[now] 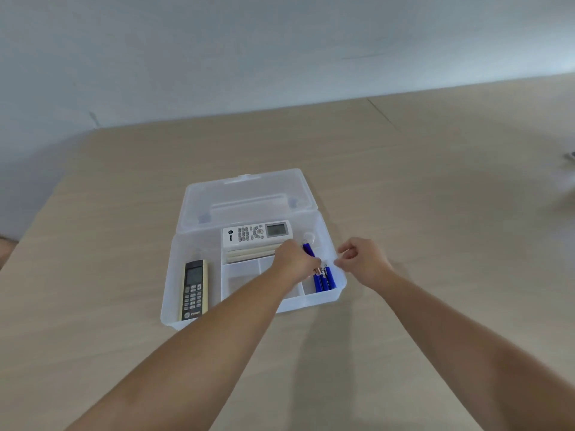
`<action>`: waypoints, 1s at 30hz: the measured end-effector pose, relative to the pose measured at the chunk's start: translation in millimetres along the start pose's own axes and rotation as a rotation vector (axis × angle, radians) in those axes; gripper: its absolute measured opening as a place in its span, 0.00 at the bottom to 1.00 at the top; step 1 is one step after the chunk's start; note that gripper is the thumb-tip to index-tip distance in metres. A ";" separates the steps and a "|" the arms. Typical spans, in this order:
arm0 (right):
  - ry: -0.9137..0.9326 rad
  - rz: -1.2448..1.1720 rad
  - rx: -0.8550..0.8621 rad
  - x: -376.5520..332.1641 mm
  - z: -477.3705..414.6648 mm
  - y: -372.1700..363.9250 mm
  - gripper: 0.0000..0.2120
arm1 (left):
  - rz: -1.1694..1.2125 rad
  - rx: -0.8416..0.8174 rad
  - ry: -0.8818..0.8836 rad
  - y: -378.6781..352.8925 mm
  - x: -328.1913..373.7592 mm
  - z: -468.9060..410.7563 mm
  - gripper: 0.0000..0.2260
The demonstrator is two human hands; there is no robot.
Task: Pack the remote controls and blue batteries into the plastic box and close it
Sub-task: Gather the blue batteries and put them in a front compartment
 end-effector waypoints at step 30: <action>0.019 -0.096 -0.048 12.8 5.4 -1.7 0.06 | -1.154 -0.340 -0.066 -51.4 25.6 -10.4 0.15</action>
Point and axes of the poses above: each hand's wrist, its own z-axis away from the middle knuckle, its own y-axis out of the back of the hand, x = y × z, the point moved 4 cm from there along -z, towards the middle knuckle, and after that the axes turned 5 degrees about x, right-handed, at the moved point
